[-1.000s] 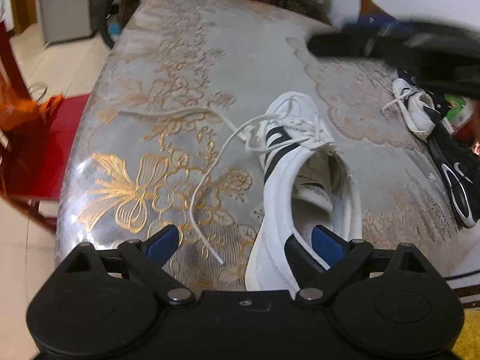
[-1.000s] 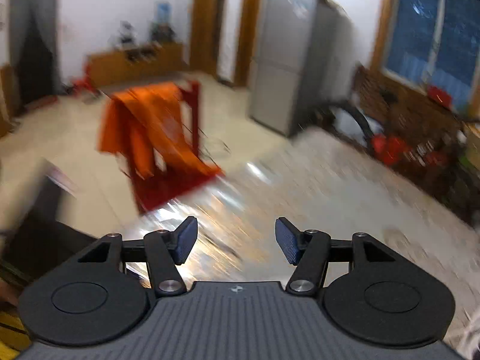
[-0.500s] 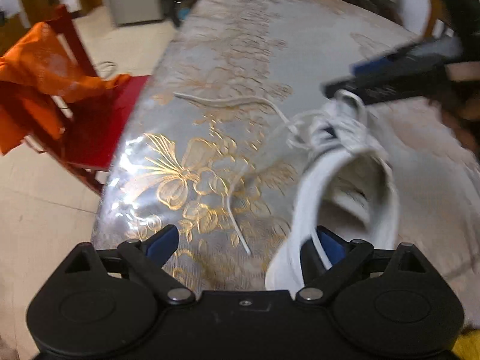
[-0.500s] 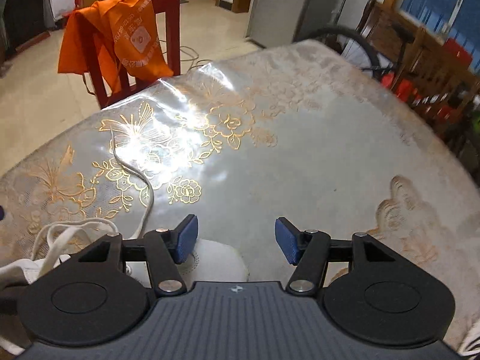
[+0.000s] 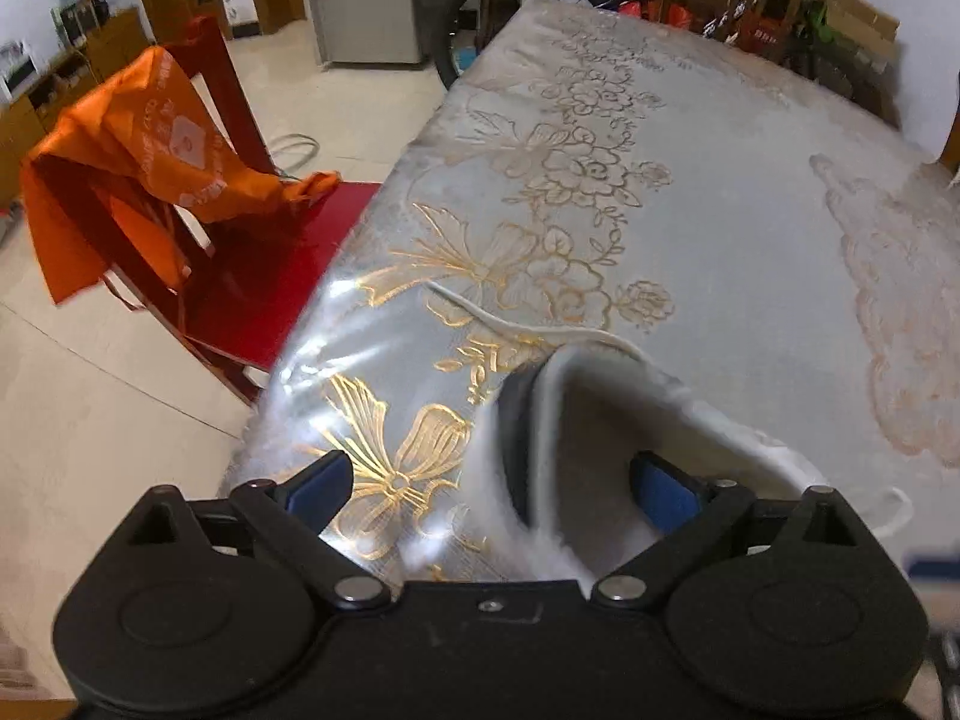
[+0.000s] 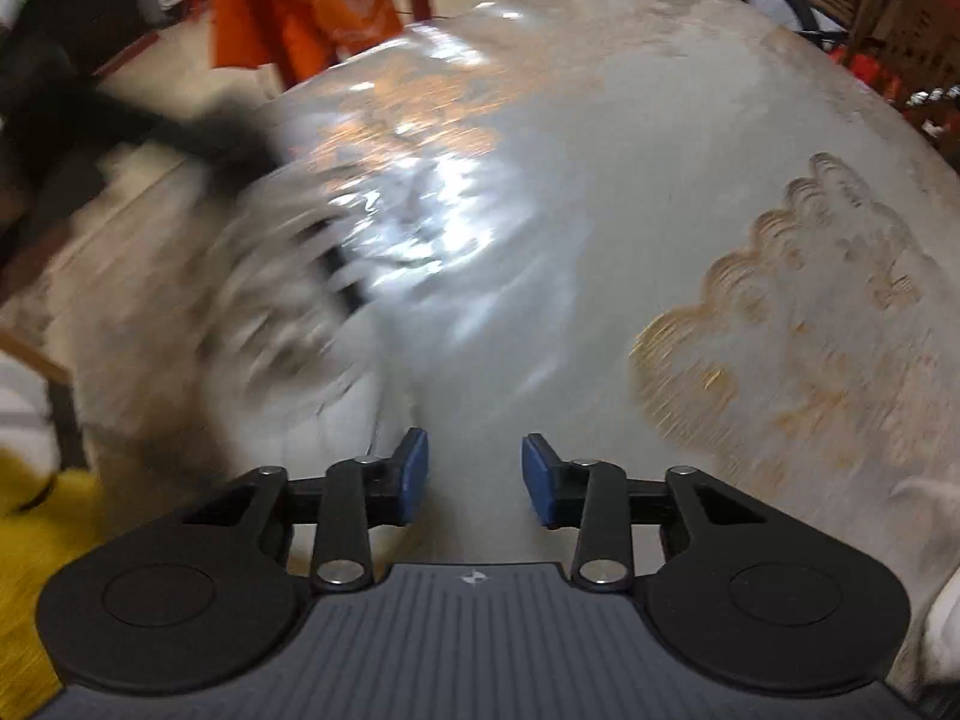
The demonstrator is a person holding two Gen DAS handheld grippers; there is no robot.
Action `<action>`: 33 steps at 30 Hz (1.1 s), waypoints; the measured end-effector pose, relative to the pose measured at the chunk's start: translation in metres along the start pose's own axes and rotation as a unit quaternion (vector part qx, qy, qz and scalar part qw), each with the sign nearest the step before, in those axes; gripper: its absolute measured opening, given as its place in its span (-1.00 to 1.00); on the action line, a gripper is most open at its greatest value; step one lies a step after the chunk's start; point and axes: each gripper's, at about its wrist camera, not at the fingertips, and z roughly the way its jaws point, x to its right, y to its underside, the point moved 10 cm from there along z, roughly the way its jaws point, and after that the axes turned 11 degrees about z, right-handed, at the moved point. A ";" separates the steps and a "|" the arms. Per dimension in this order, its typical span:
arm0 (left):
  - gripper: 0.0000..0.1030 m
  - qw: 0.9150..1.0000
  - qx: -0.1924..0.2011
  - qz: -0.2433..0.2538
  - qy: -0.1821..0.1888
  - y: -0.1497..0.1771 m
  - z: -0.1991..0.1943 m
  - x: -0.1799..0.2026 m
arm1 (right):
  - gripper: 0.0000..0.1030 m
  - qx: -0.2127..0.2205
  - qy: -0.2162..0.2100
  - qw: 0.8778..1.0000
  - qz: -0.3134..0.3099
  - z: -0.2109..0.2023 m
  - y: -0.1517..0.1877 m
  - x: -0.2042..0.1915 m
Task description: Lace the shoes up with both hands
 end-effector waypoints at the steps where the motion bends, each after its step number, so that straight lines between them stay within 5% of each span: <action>1: 0.92 1.000 0.001 0.002 0.001 0.000 0.001 0.000 | -0.31 0.004 -0.008 1.000 -0.001 -0.005 0.003 -0.004; 6: 0.91 1.000 0.000 -0.022 0.022 0.012 0.001 -0.003 | -0.28 0.103 0.012 0.994 0.032 -0.030 -0.051 0.015; 10: 0.94 0.997 -0.002 -0.065 0.041 0.022 0.001 -0.008 | -0.18 0.139 -0.020 0.990 -0.027 -0.008 -0.124 -0.002; 17: 1.00 0.996 0.023 -0.071 0.043 0.020 0.003 -0.009 | -0.34 0.080 -0.082 0.979 -0.167 0.076 -0.181 -0.070; 18: 1.00 0.996 0.026 -0.073 0.047 0.019 0.004 -0.010 | -0.49 0.068 -0.104 0.977 -0.174 0.077 -0.182 -0.075; 24: 0.91 0.995 0.023 -0.060 0.079 0.016 0.003 -0.008 | -0.45 -0.001 -0.149 0.977 -0.152 0.085 -0.186 -0.059; 29: 0.88 0.995 0.027 -0.057 0.081 0.017 -0.011 -0.010 | -0.45 -0.008 -0.159 0.970 -0.186 0.093 -0.183 -0.073; 32: 0.88 0.995 0.030 -0.052 0.076 0.017 -0.018 -0.011 | -0.69 -0.008 -0.144 0.972 -0.185 0.098 -0.183 -0.070; 33: 0.88 0.995 0.033 -0.057 0.076 0.017 -0.021 -0.012 | -0.92 -0.006 -0.131 0.975 -0.181 0.100 -0.184 -0.066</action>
